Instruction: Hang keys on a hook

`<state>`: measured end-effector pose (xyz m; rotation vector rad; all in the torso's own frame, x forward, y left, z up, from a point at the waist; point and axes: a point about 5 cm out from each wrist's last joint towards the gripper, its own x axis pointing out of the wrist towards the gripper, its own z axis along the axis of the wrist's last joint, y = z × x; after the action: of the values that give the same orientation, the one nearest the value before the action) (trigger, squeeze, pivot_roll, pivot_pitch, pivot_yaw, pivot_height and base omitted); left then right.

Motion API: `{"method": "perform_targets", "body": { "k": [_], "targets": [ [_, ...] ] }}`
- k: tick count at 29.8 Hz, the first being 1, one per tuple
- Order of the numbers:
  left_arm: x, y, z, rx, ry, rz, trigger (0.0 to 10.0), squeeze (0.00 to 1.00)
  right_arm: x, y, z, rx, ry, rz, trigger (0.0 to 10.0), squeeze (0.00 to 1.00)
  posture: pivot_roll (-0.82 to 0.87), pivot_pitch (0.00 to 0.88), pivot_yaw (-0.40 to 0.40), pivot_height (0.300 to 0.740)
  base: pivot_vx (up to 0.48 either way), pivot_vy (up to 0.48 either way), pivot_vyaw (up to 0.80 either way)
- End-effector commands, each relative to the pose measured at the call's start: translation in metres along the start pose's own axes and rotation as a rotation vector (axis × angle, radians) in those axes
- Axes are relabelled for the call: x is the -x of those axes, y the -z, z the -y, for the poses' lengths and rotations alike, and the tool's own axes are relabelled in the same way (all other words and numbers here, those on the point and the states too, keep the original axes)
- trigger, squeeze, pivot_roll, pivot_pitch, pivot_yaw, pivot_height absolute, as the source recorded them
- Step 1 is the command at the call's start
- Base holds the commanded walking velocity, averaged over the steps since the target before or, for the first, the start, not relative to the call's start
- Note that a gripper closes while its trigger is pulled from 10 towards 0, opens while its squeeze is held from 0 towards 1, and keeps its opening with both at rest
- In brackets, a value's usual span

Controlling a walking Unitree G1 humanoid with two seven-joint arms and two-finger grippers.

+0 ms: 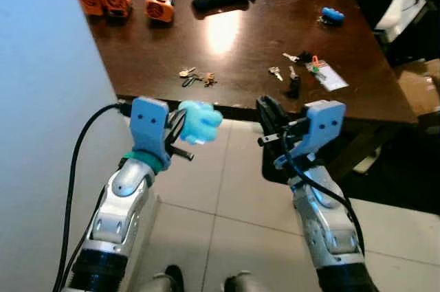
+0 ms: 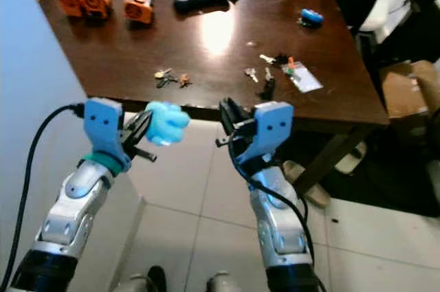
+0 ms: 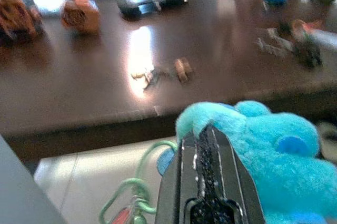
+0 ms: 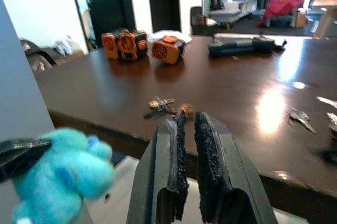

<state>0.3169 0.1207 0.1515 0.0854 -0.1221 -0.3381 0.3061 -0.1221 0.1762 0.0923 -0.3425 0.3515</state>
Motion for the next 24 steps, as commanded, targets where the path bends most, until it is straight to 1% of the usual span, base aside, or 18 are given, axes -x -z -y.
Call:
{"method": "perform_targets", "body": {
  "k": [1, 2, 5, 6, 7, 8, 9, 10, 11, 12, 13, 14, 15, 17, 18, 19, 21, 24],
  "targets": [
    [0.005, 0.017, 0.005, -0.040, 0.048, -0.068, 10.0, 0.00, 0.006, 0.011, 0.002, -0.002, 0.011, -0.040, 10.0, 0.00, -0.20, 0.117, 0.017, 0.740, 0.000, 0.000, 0.00],
    [0.013, 0.039, 0.003, -0.083, 0.071, -0.151, 10.0, 0.00, 0.012, 0.023, 0.005, -0.002, 0.030, -0.088, 10.0, 0.00, -0.20, 0.117, 0.018, 0.740, 0.000, 0.000, 0.00],
    [0.013, 0.039, 0.003, -0.083, 0.071, -0.151, 10.0, 0.00, 0.012, 0.023, 0.005, -0.002, 0.030, -0.088, 10.0, 0.00, -0.20, 0.117, 0.018, 0.740, 0.000, 0.000, 0.00],
    [0.019, 0.052, 0.002, -0.110, 0.086, -0.206, 10.0, 0.00, 0.017, 0.032, 0.008, -0.002, 0.042, -0.122, 10.0, 0.00, -0.20, 0.117, 0.018, 0.740, 0.000, 0.000, 0.00],
    [0.019, 0.052, 0.002, -0.110, 0.086, -0.206, 10.0, 0.00, 0.017, 0.032, 0.008, -0.002, 0.042, -0.122, 10.0, 0.00, -0.20, 0.117, 0.018, 0.740, 0.000, 0.000, 0.00],
    [0.029, 0.074, -0.001, -0.135, 0.091, -0.302, 10.0, 0.00, 0.027, 0.050, 0.012, -0.003, 0.066, -0.193, 10.0, 0.00, -0.20, 0.119, 0.018, 0.740, 0.000, 0.000, 0.00],
    [0.029, 0.074, -0.001, -0.135, 0.091, -0.302, 10.0, 0.00, 0.027, 0.050, 0.012, -0.003, 0.066, -0.193, 10.0, 0.00, -0.20, 0.119, 0.018, 0.740, 0.000, 0.000, 0.00],
    [0.039, 0.094, -0.004, -0.144, 0.085, -0.397, 10.0, 0.00, 0.040, 0.068, 0.015, -0.001, 0.086, -0.272, 10.0, 0.00, -0.20, 0.118, 0.018, 0.740, 0.000, 0.000, 0.00],
    [0.039, 0.094, -0.004, -0.144, 0.085, -0.397, 10.0, 0.00, 0.040, 0.068, 0.015, -0.001, 0.086, -0.272, 10.0, 0.00, -0.20, 0.118, 0.018, 0.740, 0.000, 0.000, 0.00],
    [0.050, 0.113, -0.007, -0.157, 0.074, -0.492, 10.0, 0.00, 0.053, 0.085, 0.018, -0.006, 0.110, -0.349, 10.0, 0.00, -0.21, 0.118, 0.018, 0.740, 0.000, 0.000, 0.00],
    [0.050, 0.113, -0.007, -0.157, 0.074, -0.492, 10.0, 0.00, 0.053, 0.085, 0.018, -0.006, 0.110, -0.349, 10.0, 0.00, -0.21, 0.118, 0.018, 0.740, 0.000, 0.000, 0.00],
    [0.063, 0.131, -0.009, -0.165, 0.061, -0.584, 10.0, 0.00, 0.069, 0.104, 0.020, -0.007, 0.133, -0.439, 10.0, 0.00, -0.21, 0.117, 0.018, 0.740, 0.000, 0.000, 0.00],
    [0.063, 0.131, -0.009, -0.165, 0.061, -0.584, 10.0, 0.00, 0.069, 0.104, 0.020, -0.007, 0.133, -0.439, 10.0, 0.00, -0.21, 0.117, 0.018, 0.740, 0.000, 0.000, 0.00],
    [0.079, 0.149, -0.012, -0.169, 0.046, -0.677, 10.0, 0.00, 0.089, 0.123, 0.021, -0.011, 0.155, -0.539, 10.0, 0.00, -0.21, 0.117, 0.018, 0.740, 0.000, 0.000, 0.00],
    [0.079, 0.149, -0.012, -0.169, 0.046, -0.677, 10.0, 0.00, 0.089, 0.123, 0.021, -0.011, 0.155, -0.539, 10.0, 0.00, -0.21, 0.117, 0.018, 0.740, 0.000, 0.000, 0.00],
    [0.086, 0.156, -0.013, -0.169, 0.041, -0.715, 10.0, 0.00, 0.098, 0.131, 0.021, -0.014, 0.163, -0.588, 10.0, 0.00, -0.21, 0.116, 0.019, 0.740, 0.000, 0.000, 0.00],
    [0.086, 0.156, -0.013, -0.169, 0.041, -0.715, 10.0, 0.00, 0.098, 0.131, 0.021, -0.014, 0.163, -0.588, 10.0, 0.00, -0.21, 0.116, 0.019, 0.740, 0.000, 0.000, 0.00],
    [0.104, 0.173, -0.013, -0.159, 0.025, -0.813, 10.0, 0.00, 0.115, 0.146, 0.019, -0.024, 0.168, -0.686, 10.0, 0.00, -0.21, 0.112, 0.018, 0.740, 0.000, 0.000, 0.00]
  ]
}}
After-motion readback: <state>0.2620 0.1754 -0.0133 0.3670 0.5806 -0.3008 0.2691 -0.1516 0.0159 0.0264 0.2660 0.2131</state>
